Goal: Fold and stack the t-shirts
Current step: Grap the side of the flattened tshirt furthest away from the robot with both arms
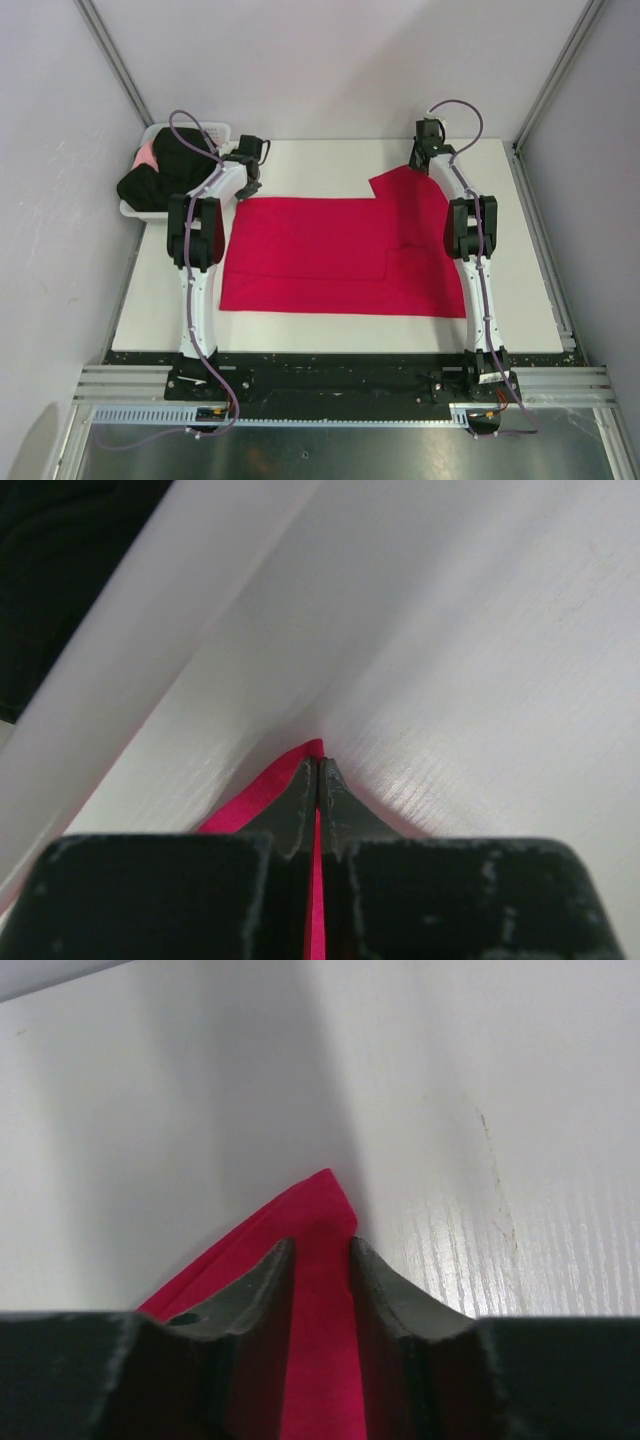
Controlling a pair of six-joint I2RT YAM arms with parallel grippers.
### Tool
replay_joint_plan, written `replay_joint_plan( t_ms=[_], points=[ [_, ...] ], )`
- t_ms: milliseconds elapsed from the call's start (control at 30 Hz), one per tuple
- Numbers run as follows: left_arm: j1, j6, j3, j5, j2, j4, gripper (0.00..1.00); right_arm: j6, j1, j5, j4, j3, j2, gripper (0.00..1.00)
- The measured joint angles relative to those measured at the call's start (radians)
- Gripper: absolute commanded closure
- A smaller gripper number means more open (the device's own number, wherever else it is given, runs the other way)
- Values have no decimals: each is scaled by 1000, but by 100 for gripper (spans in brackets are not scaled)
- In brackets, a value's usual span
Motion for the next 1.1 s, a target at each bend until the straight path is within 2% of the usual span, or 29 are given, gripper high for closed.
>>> replay_joint_plan(
  t_ms=[133,333,700,1100],
  points=[
    [0,1,0,0,0,0,100,3,0,21,-1,0,0,89],
    [0,19,0,0,0,0,100,6,-2,51,-1,0,0,99],
    [0,63,42,0,0,0,100,-8,-3,74,-15,0,-33,100],
    [1,108,94,4,0,2,100,-19,-12,98,-25,-51,-214,100]
  ],
)
